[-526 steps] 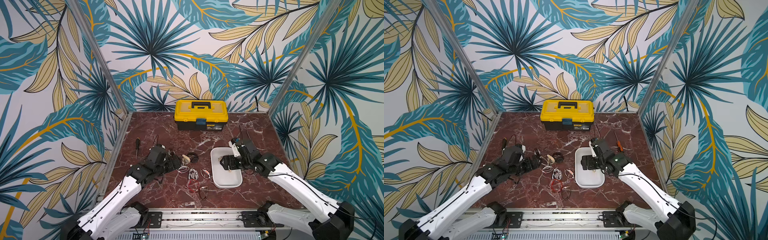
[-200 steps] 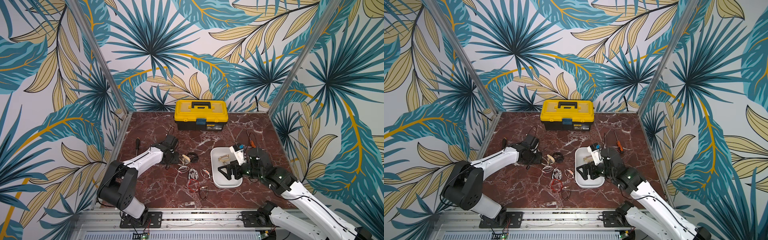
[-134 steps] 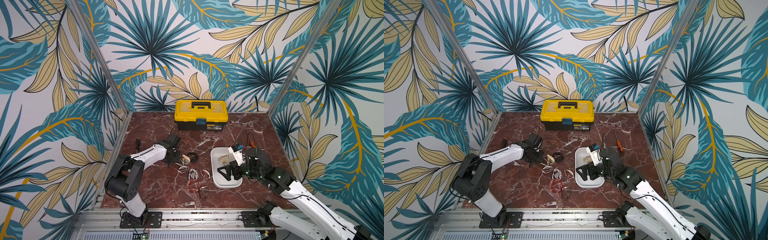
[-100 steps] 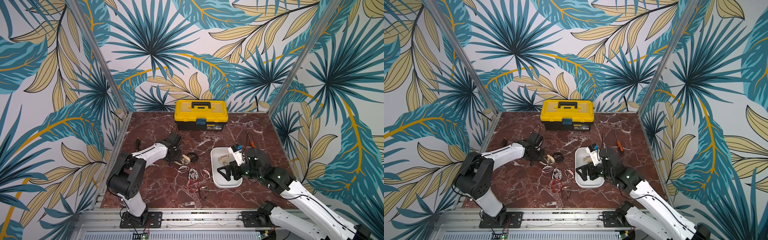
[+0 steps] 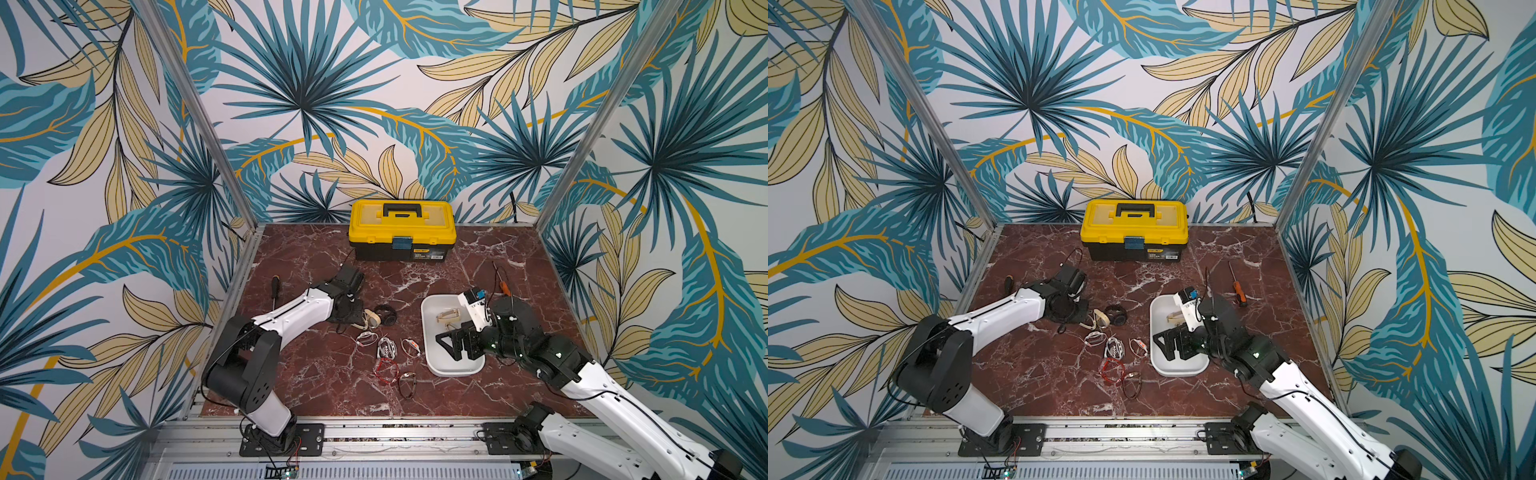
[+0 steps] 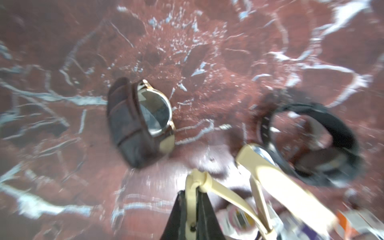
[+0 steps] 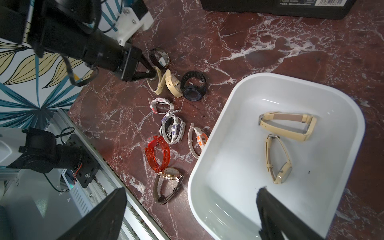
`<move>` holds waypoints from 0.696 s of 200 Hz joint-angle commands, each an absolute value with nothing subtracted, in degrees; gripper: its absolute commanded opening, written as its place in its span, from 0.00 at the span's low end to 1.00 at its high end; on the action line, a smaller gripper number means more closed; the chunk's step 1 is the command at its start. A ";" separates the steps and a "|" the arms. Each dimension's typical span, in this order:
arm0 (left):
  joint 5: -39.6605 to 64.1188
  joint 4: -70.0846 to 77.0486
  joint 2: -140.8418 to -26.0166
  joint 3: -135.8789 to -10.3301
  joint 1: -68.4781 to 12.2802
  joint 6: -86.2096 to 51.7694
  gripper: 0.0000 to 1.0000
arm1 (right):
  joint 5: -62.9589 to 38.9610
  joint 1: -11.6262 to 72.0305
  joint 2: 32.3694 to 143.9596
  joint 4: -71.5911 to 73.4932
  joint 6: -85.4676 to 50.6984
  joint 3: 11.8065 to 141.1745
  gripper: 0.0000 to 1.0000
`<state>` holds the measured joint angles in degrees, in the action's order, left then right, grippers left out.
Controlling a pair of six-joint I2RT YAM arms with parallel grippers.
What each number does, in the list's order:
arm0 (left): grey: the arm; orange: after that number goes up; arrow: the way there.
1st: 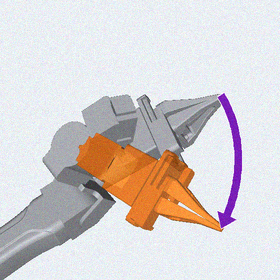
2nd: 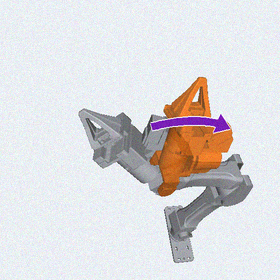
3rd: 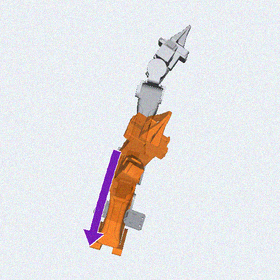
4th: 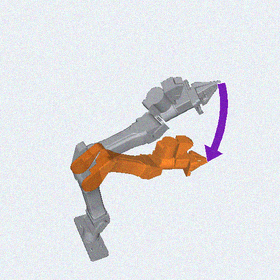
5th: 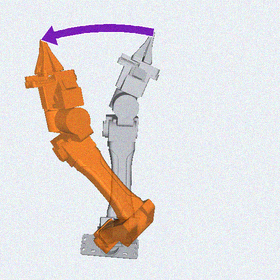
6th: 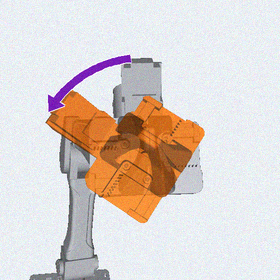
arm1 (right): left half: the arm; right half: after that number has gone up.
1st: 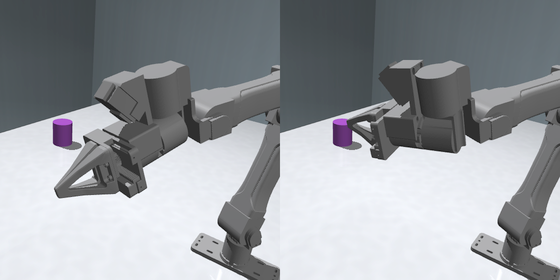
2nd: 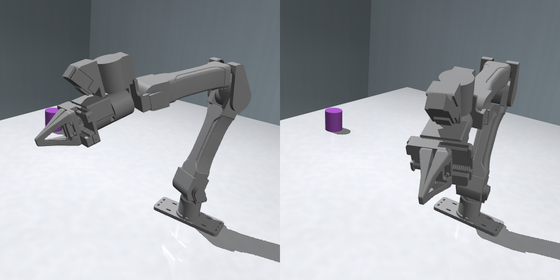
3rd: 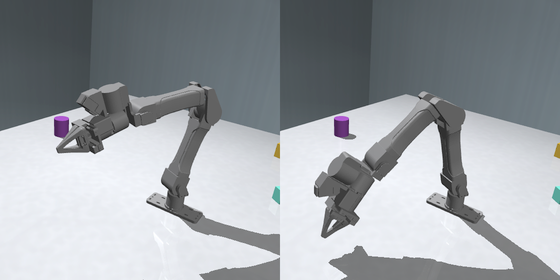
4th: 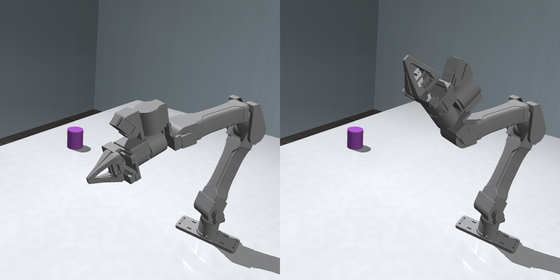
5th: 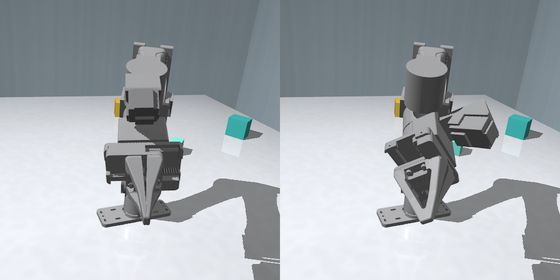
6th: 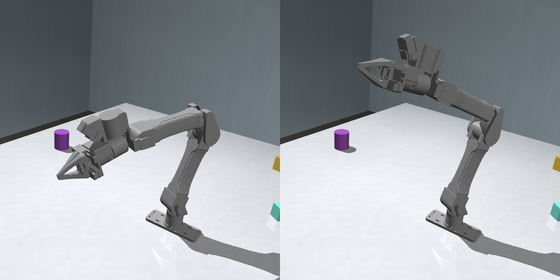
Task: Put the watch into the storage box
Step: Pick up the watch at the center of the board.
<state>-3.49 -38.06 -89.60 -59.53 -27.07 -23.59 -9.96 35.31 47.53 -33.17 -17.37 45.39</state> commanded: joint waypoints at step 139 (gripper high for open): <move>-7.78 -57.39 -106.13 -100.00 -57.60 -22.86 0.08 | -4.17 35.53 25.98 -53.11 -29.93 47.19 1.00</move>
